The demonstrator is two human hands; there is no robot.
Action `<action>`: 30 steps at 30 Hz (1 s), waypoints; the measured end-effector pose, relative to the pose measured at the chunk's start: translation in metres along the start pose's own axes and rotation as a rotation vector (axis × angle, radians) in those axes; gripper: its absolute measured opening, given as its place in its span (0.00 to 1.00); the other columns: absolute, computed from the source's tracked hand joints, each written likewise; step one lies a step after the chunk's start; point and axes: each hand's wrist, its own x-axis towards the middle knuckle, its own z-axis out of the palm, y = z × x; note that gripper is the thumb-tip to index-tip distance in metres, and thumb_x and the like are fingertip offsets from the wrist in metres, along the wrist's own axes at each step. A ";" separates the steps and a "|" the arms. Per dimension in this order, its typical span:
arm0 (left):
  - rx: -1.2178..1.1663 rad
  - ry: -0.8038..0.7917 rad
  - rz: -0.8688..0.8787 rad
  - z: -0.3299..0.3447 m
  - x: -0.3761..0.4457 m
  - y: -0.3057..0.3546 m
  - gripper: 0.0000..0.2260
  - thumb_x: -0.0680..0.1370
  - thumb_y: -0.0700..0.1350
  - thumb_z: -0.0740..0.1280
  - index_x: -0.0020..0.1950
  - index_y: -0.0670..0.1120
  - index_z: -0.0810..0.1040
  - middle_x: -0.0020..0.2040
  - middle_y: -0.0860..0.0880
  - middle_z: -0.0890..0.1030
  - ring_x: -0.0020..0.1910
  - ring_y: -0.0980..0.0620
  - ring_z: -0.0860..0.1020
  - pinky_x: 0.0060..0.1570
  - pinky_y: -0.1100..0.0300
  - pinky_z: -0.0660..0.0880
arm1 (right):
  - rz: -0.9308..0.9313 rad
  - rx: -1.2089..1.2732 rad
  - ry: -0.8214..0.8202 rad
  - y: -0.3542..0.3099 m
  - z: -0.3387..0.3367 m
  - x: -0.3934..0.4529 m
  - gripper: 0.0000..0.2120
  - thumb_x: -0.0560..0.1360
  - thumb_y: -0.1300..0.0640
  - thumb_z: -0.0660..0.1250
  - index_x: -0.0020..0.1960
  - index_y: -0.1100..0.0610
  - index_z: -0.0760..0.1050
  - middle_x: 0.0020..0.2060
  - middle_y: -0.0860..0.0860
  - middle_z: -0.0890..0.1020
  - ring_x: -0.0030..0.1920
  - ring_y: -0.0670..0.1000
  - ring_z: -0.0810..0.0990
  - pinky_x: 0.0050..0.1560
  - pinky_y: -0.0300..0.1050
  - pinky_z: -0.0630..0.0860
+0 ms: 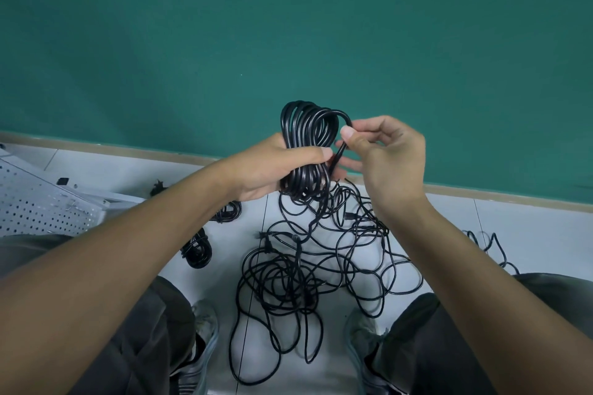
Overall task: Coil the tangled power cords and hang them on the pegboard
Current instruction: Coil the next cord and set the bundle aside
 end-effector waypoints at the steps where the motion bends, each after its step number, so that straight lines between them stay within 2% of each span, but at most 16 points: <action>1: -0.003 -0.011 0.005 0.000 0.000 0.000 0.14 0.85 0.39 0.62 0.70 0.39 0.75 0.62 0.40 0.84 0.62 0.43 0.83 0.60 0.50 0.81 | 0.005 0.008 0.003 0.000 0.000 0.001 0.04 0.78 0.65 0.72 0.45 0.60 0.78 0.40 0.56 0.80 0.32 0.49 0.86 0.33 0.45 0.83; 5: -0.045 -0.058 -0.009 0.005 0.000 -0.002 0.16 0.84 0.41 0.64 0.72 0.37 0.73 0.65 0.35 0.81 0.63 0.40 0.82 0.63 0.47 0.79 | -0.023 -0.013 0.025 0.003 0.001 0.002 0.06 0.77 0.65 0.73 0.43 0.57 0.80 0.39 0.53 0.79 0.40 0.52 0.84 0.37 0.44 0.83; 8: -0.061 -0.060 -0.007 0.009 0.000 -0.006 0.18 0.85 0.42 0.64 0.72 0.35 0.72 0.65 0.31 0.78 0.63 0.35 0.81 0.64 0.42 0.78 | -0.040 -0.026 0.003 0.003 0.001 0.004 0.06 0.77 0.65 0.73 0.43 0.57 0.81 0.37 0.52 0.80 0.38 0.47 0.83 0.39 0.43 0.83; 11: -0.090 0.033 -0.012 0.013 0.000 -0.008 0.12 0.85 0.42 0.64 0.62 0.35 0.78 0.56 0.34 0.84 0.56 0.39 0.83 0.56 0.49 0.82 | -0.150 -0.151 0.000 0.005 -0.001 0.007 0.05 0.78 0.62 0.72 0.45 0.55 0.83 0.38 0.48 0.84 0.39 0.44 0.83 0.46 0.45 0.83; 13: -0.165 0.088 -0.014 0.013 0.000 -0.009 0.09 0.85 0.42 0.63 0.56 0.37 0.80 0.50 0.38 0.86 0.53 0.41 0.84 0.53 0.53 0.82 | -0.206 -0.260 -0.055 0.006 -0.002 0.007 0.06 0.81 0.56 0.69 0.49 0.54 0.85 0.43 0.48 0.87 0.45 0.44 0.84 0.50 0.43 0.82; 15: -0.257 0.150 0.003 0.010 0.000 -0.006 0.08 0.85 0.40 0.63 0.57 0.39 0.79 0.49 0.40 0.86 0.54 0.44 0.85 0.54 0.54 0.82 | -0.101 -0.214 -0.176 0.007 -0.001 0.002 0.17 0.85 0.47 0.60 0.55 0.56 0.84 0.47 0.51 0.87 0.50 0.42 0.84 0.51 0.36 0.80; 16: -0.280 0.180 0.014 0.008 0.001 -0.003 0.08 0.85 0.41 0.63 0.57 0.39 0.80 0.50 0.41 0.87 0.53 0.45 0.85 0.54 0.54 0.82 | -0.006 -0.171 -0.254 0.009 -0.001 -0.001 0.22 0.85 0.42 0.55 0.58 0.54 0.83 0.49 0.50 0.87 0.52 0.43 0.85 0.54 0.37 0.80; 19: -0.346 0.277 0.021 0.003 0.003 0.005 0.08 0.85 0.43 0.63 0.54 0.41 0.81 0.49 0.43 0.88 0.49 0.48 0.86 0.51 0.54 0.84 | 0.184 -0.141 -0.474 0.024 0.006 -0.010 0.36 0.76 0.29 0.44 0.66 0.48 0.77 0.55 0.49 0.86 0.57 0.47 0.85 0.67 0.52 0.76; 22: -0.399 0.338 0.014 -0.003 0.003 0.011 0.07 0.84 0.44 0.65 0.50 0.43 0.80 0.47 0.46 0.88 0.46 0.50 0.86 0.47 0.55 0.84 | 0.251 -0.180 -0.541 0.038 0.014 -0.021 0.44 0.72 0.25 0.41 0.70 0.51 0.75 0.55 0.50 0.87 0.57 0.47 0.85 0.70 0.55 0.74; 24: -0.435 0.373 0.019 -0.008 0.003 0.013 0.06 0.84 0.43 0.65 0.49 0.43 0.78 0.47 0.47 0.88 0.46 0.50 0.86 0.45 0.55 0.84 | 0.252 -0.211 -0.559 0.041 0.017 -0.026 0.44 0.72 0.26 0.42 0.69 0.55 0.75 0.52 0.51 0.87 0.56 0.47 0.85 0.69 0.53 0.74; 27: -0.605 0.430 0.053 -0.015 0.005 0.014 0.05 0.84 0.40 0.64 0.50 0.41 0.76 0.44 0.46 0.87 0.46 0.47 0.87 0.50 0.53 0.84 | 0.245 -0.267 -0.594 0.036 0.016 -0.026 0.40 0.74 0.28 0.45 0.64 0.55 0.78 0.48 0.50 0.88 0.54 0.46 0.85 0.68 0.48 0.74; 29: -0.693 0.466 0.064 -0.020 0.007 0.015 0.06 0.84 0.39 0.64 0.49 0.41 0.76 0.41 0.46 0.86 0.43 0.46 0.87 0.46 0.53 0.85 | 0.229 -0.320 -0.635 0.030 0.011 -0.024 0.32 0.79 0.33 0.51 0.59 0.56 0.81 0.49 0.49 0.88 0.53 0.45 0.85 0.65 0.44 0.74; 30: -0.709 0.492 0.065 -0.023 0.008 0.015 0.06 0.84 0.39 0.64 0.48 0.41 0.76 0.39 0.46 0.85 0.41 0.47 0.86 0.43 0.54 0.85 | 0.208 -0.360 -0.666 0.027 0.009 -0.024 0.25 0.82 0.38 0.57 0.58 0.56 0.82 0.50 0.49 0.88 0.54 0.44 0.84 0.63 0.40 0.74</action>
